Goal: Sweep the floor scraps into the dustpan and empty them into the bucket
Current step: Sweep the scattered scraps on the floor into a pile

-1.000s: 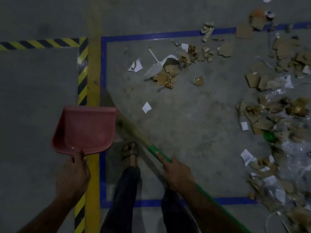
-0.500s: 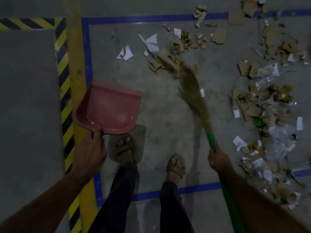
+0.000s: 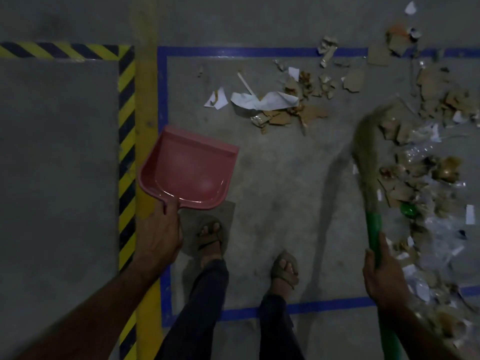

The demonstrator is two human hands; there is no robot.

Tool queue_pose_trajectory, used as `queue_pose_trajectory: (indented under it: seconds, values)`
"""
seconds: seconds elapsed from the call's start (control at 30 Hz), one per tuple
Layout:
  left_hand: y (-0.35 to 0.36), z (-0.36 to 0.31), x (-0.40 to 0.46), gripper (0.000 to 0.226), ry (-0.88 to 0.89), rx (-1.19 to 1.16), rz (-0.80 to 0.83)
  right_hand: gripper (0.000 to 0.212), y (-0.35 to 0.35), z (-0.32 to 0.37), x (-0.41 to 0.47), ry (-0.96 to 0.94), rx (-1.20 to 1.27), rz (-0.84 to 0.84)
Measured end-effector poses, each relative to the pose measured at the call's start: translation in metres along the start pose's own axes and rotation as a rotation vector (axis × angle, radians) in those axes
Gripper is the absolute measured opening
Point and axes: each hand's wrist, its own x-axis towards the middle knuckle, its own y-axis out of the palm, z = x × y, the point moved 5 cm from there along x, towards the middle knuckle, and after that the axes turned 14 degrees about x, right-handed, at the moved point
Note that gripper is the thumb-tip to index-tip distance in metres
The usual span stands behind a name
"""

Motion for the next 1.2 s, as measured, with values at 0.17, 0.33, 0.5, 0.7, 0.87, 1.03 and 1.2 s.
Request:
queue_pose_trajectory:
  seconds: [0.17,0.33,0.5,0.7,0.87,1.03,1.2]
  values:
    - [-0.009,0.055,-0.012,0.044,-0.13,0.012,0.062,0.058,0.044,0.064,-0.021,-0.241,-0.055,0.157]
    - [-0.016,0.108,-0.028,0.049,-0.246,-0.005,0.117,0.071,0.122,0.163,-0.023,-0.448,-0.225,0.394]
    - [0.002,0.132,-0.033,0.05,-0.316,0.068,0.193,0.068,0.206,0.273,-0.019,-0.542,-0.383,0.666]
    - [0.014,0.121,-0.002,0.049,-0.37,0.035,0.209,0.061,0.255,0.321,0.02,-0.382,-0.212,0.812]
    - [0.019,0.082,0.059,0.04,-0.273,0.052,0.135,0.063,0.247,0.257,0.084,-0.153,0.01,0.582]
    - [0.009,0.015,0.121,0.049,-0.048,0.094,0.063,0.064,0.186,0.172,0.135,0.101,0.118,0.417]
    - [0.001,-0.04,0.164,0.049,0.072,-0.014,0.03,0.064,0.137,0.115,0.176,0.237,0.273,0.324]
